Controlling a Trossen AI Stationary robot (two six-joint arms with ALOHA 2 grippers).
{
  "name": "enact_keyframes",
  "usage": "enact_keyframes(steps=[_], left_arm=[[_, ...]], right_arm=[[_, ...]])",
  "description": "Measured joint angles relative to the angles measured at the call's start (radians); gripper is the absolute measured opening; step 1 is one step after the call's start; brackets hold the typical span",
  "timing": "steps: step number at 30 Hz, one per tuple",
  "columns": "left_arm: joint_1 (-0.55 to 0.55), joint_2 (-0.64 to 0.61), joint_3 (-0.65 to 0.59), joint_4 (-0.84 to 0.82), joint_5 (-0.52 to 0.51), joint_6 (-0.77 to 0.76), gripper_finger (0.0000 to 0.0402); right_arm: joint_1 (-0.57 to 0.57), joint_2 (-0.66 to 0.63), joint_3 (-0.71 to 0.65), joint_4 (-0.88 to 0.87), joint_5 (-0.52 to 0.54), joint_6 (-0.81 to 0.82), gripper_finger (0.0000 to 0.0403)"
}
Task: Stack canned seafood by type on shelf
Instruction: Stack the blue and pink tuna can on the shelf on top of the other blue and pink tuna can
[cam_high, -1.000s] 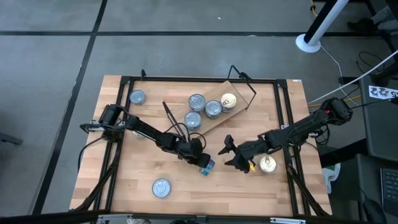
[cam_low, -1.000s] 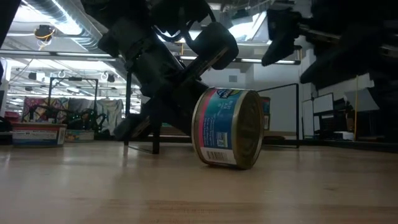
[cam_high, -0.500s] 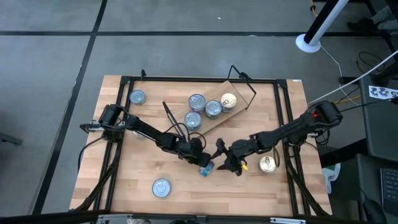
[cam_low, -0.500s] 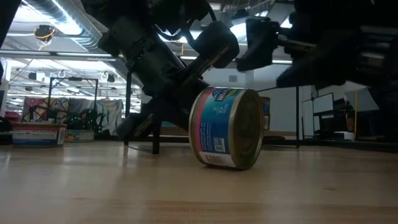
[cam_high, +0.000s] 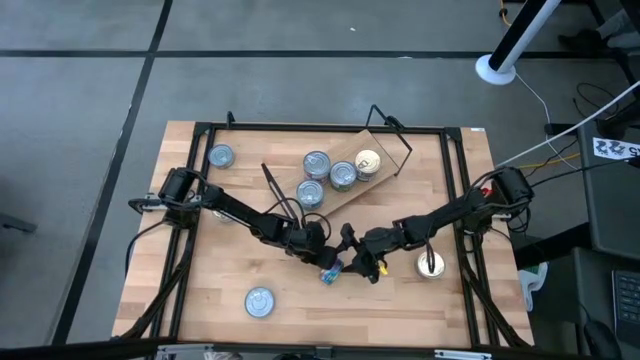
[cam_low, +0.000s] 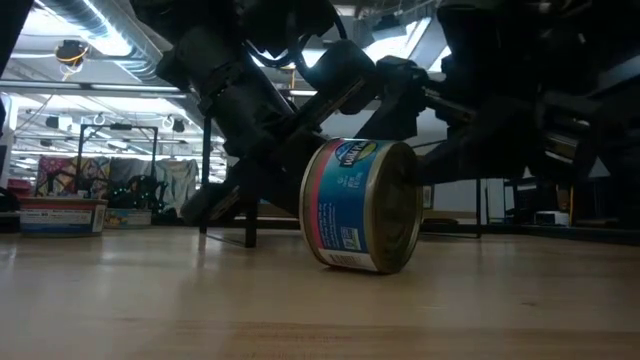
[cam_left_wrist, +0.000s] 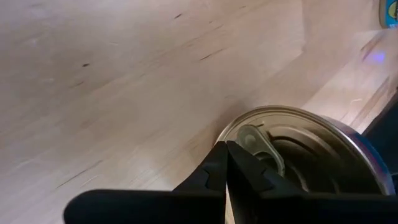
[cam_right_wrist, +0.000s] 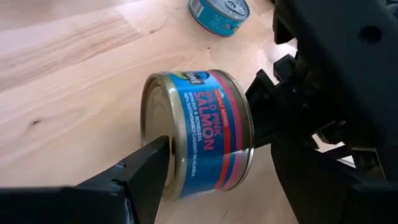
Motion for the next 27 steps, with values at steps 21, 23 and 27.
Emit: enact_keyframes(steps=[21,23,27], left_arm=[[-0.043,-0.016,0.000,-0.073,-0.047,0.038,0.0001],[-0.051,-0.028,0.000,-0.100,-0.066,0.037,0.0001],[-0.069,-0.035,0.000,-0.115,-0.078,0.037,0.0001]], right_arm=[[-0.007,0.000,0.000,-0.014,0.000,0.051,0.0280],[-0.018,0.000,0.000,-0.014,-0.010,0.051,0.0280],[-0.038,0.000,0.000,-0.014,-0.074,0.053,0.0280]])
